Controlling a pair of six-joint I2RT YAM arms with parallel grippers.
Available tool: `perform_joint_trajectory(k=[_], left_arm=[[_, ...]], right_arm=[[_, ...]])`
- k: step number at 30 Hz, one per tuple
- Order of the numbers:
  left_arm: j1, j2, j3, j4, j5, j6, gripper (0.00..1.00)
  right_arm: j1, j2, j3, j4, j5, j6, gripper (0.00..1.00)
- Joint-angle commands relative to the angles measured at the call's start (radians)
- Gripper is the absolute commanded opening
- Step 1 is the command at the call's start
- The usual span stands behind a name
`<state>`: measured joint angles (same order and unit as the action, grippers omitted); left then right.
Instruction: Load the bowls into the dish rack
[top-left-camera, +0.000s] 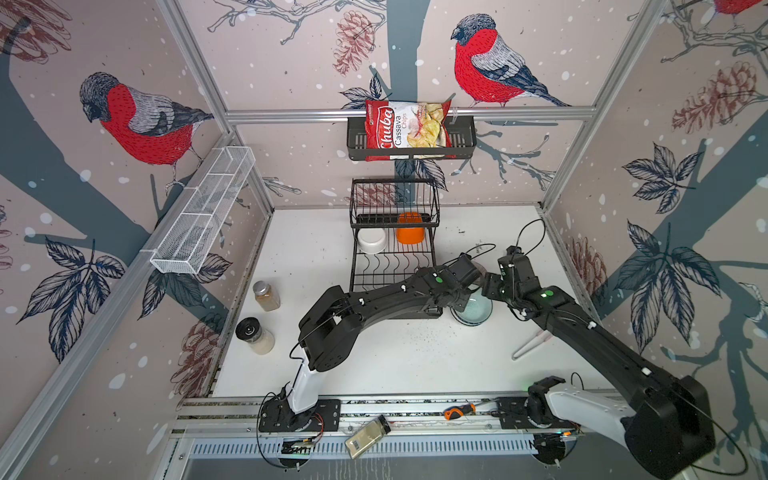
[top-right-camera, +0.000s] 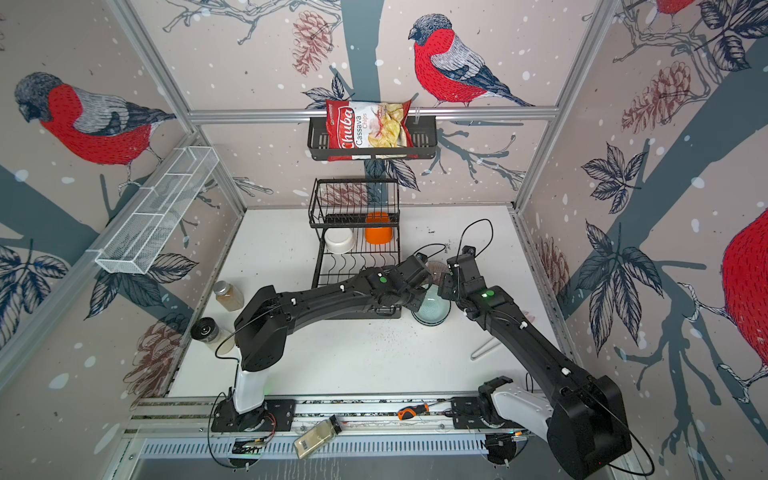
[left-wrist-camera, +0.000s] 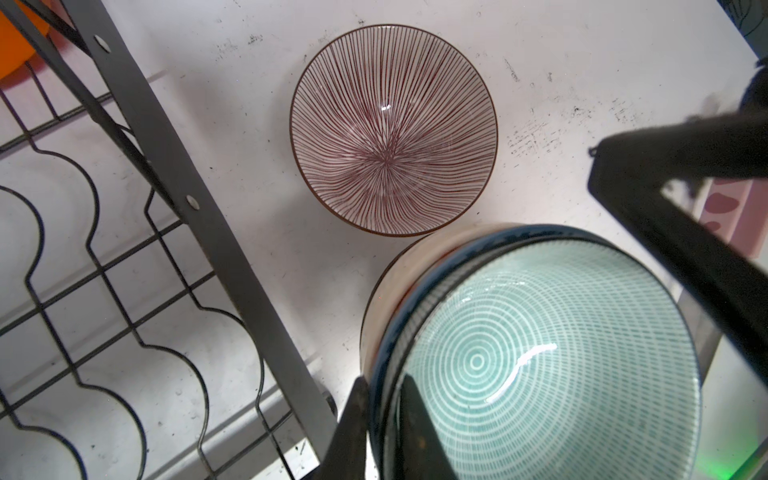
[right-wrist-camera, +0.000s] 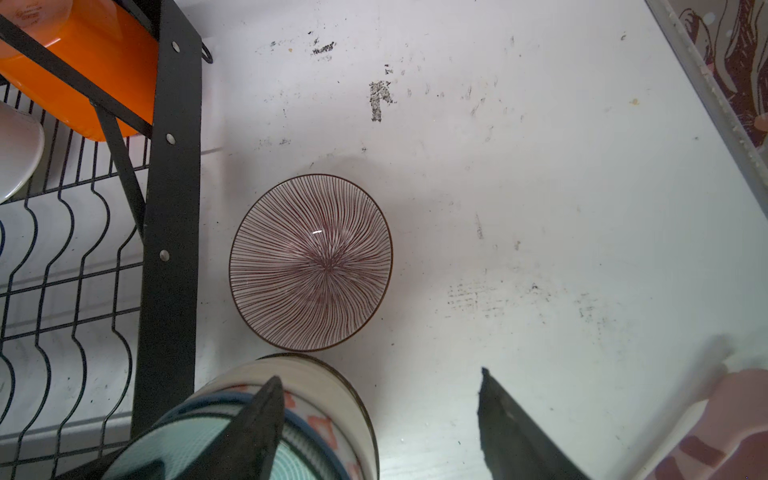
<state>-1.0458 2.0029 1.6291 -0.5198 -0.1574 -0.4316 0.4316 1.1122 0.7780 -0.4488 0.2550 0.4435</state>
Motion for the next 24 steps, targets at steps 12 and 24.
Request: perform_joint_trajectory(k=[12, 24], left_arm=[[-0.002, -0.001, 0.010, -0.022, -0.010, 0.014, 0.28], [-0.003, -0.007, 0.027, -0.028, -0.015, 0.018, 0.28]], right_arm=[[-0.001, 0.011, 0.000, 0.023, -0.005, -0.002, 0.73], [-0.001, 0.003, -0.006, 0.024, -0.002, 0.000, 0.74]])
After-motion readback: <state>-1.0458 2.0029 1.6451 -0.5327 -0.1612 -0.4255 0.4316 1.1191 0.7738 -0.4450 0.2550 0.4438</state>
